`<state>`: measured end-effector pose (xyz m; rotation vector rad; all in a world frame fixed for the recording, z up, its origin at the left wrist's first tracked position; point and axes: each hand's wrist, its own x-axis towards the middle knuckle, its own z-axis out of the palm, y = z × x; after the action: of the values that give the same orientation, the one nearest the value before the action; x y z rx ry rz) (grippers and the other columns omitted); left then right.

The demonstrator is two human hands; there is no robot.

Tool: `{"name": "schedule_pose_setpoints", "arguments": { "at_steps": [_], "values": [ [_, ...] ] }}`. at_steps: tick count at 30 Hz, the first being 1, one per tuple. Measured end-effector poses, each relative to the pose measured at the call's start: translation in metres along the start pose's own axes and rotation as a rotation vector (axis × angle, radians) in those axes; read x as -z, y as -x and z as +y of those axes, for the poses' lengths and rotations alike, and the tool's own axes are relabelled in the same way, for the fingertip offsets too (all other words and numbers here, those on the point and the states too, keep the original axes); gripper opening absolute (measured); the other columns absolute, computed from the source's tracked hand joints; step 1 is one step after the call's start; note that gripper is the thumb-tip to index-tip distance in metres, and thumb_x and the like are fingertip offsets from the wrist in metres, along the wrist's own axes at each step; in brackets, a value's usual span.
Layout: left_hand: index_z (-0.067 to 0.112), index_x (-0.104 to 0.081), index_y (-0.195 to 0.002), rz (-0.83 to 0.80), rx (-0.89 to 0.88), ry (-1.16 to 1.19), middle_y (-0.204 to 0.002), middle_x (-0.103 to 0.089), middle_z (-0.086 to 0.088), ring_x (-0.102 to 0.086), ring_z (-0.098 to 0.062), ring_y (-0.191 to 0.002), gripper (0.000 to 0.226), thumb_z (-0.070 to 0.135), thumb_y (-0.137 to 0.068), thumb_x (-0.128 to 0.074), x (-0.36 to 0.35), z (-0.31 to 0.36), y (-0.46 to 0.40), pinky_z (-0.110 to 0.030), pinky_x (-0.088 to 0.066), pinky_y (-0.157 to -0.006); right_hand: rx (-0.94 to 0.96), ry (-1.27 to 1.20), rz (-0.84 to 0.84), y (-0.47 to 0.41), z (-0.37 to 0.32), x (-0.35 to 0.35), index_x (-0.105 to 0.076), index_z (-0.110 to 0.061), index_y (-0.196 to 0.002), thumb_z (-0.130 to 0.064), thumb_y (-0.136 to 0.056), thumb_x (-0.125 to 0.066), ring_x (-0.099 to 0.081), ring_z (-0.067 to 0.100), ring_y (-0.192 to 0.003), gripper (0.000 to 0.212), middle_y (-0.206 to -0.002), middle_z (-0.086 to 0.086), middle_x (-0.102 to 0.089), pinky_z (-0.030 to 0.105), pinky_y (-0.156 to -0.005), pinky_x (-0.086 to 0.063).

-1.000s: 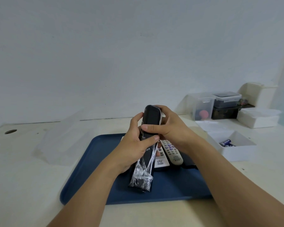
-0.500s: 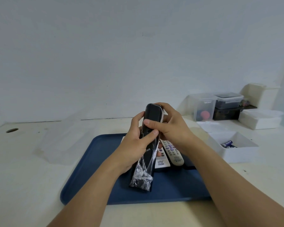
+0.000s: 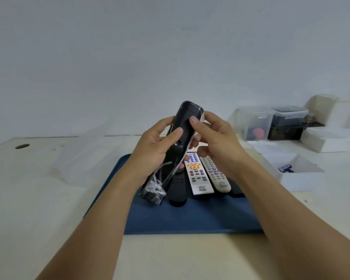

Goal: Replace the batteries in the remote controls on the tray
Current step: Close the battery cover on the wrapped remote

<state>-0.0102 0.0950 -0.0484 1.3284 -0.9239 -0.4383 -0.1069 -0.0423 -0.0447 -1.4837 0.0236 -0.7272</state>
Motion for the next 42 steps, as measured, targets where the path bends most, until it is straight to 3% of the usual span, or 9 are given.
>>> {"name": "schedule_pose_setpoints", "arguments": {
  "at_steps": [8, 12, 16, 21, 26, 30, 34, 38, 42],
  "values": [
    [0.023, -0.070, -0.119, 0.067, -0.182, -0.209, -0.087, -0.078, -0.016, -0.074, -0.028, -0.074, 0.024, 0.019, -0.096, -0.068, 0.031, 0.014, 0.003, -0.043, -0.060, -0.073, 0.077, -0.113, 0.023, 0.007, -0.003, -0.023, -0.054, 0.009, -0.097, -0.012, -0.094, -0.066, -0.059, 0.020, -0.057, 0.024, -0.066, 0.013, -0.054, 0.033, -0.059, -0.056],
    [0.017, -0.074, -0.097, 0.337, -0.155, -0.139, -0.080, -0.076, -0.009, -0.072, -0.022, -0.071, 0.038, 0.045, -0.104, -0.049, 0.045, 0.018, 0.006, -0.032, -0.059, -0.063, 0.133, -0.022, -0.001, 0.016, 0.000, -0.038, -0.046, 0.009, -0.091, -0.011, -0.097, -0.062, -0.059, 0.019, -0.054, 0.026, -0.073, 0.018, -0.052, 0.036, -0.059, -0.057],
    [0.013, -0.071, -0.086, 0.664, 0.027, -0.174, -0.078, -0.072, -0.011, -0.072, -0.028, -0.074, 0.044, 0.040, -0.106, -0.042, 0.075, -0.009, -0.010, -0.040, -0.061, -0.068, 0.209, 0.042, 0.160, 0.014, -0.001, -0.036, -0.045, 0.003, -0.091, -0.016, -0.099, -0.061, -0.060, 0.020, -0.055, 0.026, -0.066, 0.003, -0.052, 0.046, -0.065, -0.058],
    [0.008, -0.069, -0.099, 0.244, 0.425, -0.591, -0.102, -0.074, -0.012, -0.066, -0.028, -0.079, 0.043, 0.042, -0.104, -0.042, 0.067, -0.041, -0.012, -0.035, -0.057, -0.064, 0.334, 0.205, 0.288, 0.012, 0.002, -0.029, -0.046, -0.005, -0.096, -0.020, -0.100, -0.060, -0.068, 0.022, -0.067, 0.021, -0.069, 0.009, -0.060, 0.055, -0.077, -0.059],
    [0.014, -0.066, -0.119, -0.023, 0.417, -0.857, -0.106, -0.070, 0.001, -0.064, -0.013, -0.071, 0.038, 0.042, -0.094, -0.068, 0.063, -0.046, -0.006, -0.026, -0.050, -0.063, 0.392, 0.313, 0.211, 0.012, 0.013, -0.030, -0.049, -0.020, -0.097, -0.016, -0.100, -0.059, -0.070, 0.019, -0.082, 0.011, -0.086, 0.006, -0.064, 0.030, -0.075, -0.059],
    [0.014, -0.067, -0.112, -0.143, 0.480, -0.826, -0.093, -0.075, -0.003, -0.065, -0.014, -0.054, 0.037, 0.041, -0.088, -0.076, 0.067, -0.041, -0.002, -0.028, -0.052, -0.057, 0.345, 0.366, 0.089, 0.010, 0.024, -0.033, -0.051, -0.019, -0.098, -0.015, -0.098, -0.062, -0.069, 0.016, -0.088, 0.011, -0.088, -0.001, -0.064, 0.032, -0.076, -0.059],
    [-0.007, -0.063, -0.114, 0.053, 0.542, -0.594, -0.088, -0.069, -0.018, -0.068, -0.021, -0.059, 0.030, 0.019, -0.105, -0.053, 0.081, -0.024, 0.005, -0.029, -0.059, -0.052, 0.297, 0.564, -0.065, 0.016, 0.038, -0.037, -0.057, -0.022, -0.103, -0.016, -0.096, -0.066, -0.067, 0.009, -0.087, 0.013, -0.092, -0.005, -0.068, 0.028, -0.073, -0.055],
    [-0.003, -0.062, -0.112, 0.337, 0.575, -0.337, -0.092, -0.074, -0.025, -0.074, -0.031, -0.071, 0.071, 0.058, -0.106, -0.027, 0.089, 0.000, 0.014, -0.033, -0.060, -0.059, 0.317, 0.764, -0.326, 0.019, 0.047, -0.049, -0.060, -0.020, -0.112, -0.023, -0.096, -0.065, -0.065, 0.014, -0.094, 0.017, -0.104, -0.004, -0.069, 0.039, -0.084, -0.054],
    [0.009, -0.057, -0.118, 0.254, 0.603, -0.506, -0.101, -0.072, -0.014, -0.071, -0.022, -0.082, 0.055, 0.060, -0.099, -0.050, 0.082, -0.002, 0.014, -0.041, -0.062, -0.077, 0.359, 0.901, -0.486, 0.020, 0.055, -0.064, -0.066, -0.015, -0.110, -0.020, -0.090, -0.071, -0.062, 0.017, -0.096, 0.021, -0.106, 0.000, -0.069, 0.040, -0.085, -0.049]
  ]
}}
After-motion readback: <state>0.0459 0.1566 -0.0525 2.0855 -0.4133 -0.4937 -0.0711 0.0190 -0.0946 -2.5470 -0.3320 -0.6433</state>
